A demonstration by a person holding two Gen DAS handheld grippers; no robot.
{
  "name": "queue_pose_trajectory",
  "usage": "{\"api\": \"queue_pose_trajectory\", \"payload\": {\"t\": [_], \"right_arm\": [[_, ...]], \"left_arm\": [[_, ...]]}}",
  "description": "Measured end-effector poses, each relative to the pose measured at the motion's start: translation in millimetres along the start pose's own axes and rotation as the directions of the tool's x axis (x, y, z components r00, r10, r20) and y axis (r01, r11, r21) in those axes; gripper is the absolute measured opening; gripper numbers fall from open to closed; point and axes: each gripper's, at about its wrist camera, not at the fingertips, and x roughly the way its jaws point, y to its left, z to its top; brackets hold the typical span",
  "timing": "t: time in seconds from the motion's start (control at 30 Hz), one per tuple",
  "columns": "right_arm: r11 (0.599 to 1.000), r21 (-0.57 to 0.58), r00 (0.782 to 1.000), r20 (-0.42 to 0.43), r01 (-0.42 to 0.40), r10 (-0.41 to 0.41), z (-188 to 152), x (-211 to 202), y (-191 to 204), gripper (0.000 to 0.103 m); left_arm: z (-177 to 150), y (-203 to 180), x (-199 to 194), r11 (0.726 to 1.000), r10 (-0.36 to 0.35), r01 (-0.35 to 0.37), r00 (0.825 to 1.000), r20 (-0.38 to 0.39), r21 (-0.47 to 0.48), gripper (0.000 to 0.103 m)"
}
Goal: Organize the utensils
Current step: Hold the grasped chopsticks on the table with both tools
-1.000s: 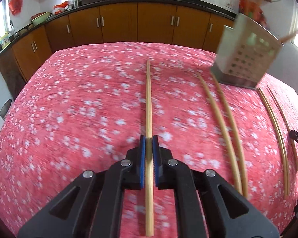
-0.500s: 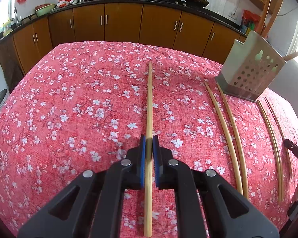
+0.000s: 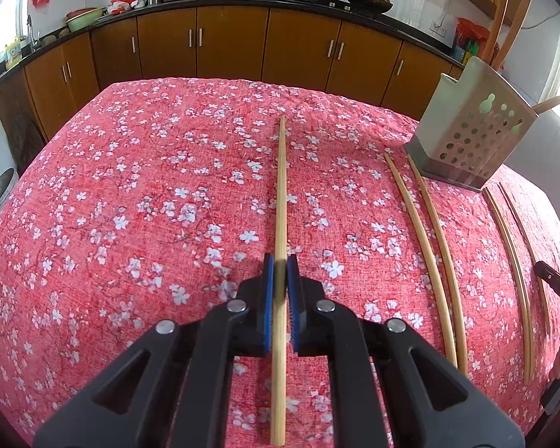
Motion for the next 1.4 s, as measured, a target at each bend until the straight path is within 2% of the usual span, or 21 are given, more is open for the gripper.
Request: {"api": "queue_pose_trajectory", "payload": {"t": [1.4], "right_arm": [[1.000,0.004,1.000,0.002,-0.005,0.005,-0.3,0.1,-1.3,0.009]], "left_arm": [[1.3,-0.4,-3.1,1.000,-0.007,0.007,1.000,0.002,-0.009,0.010]]}}
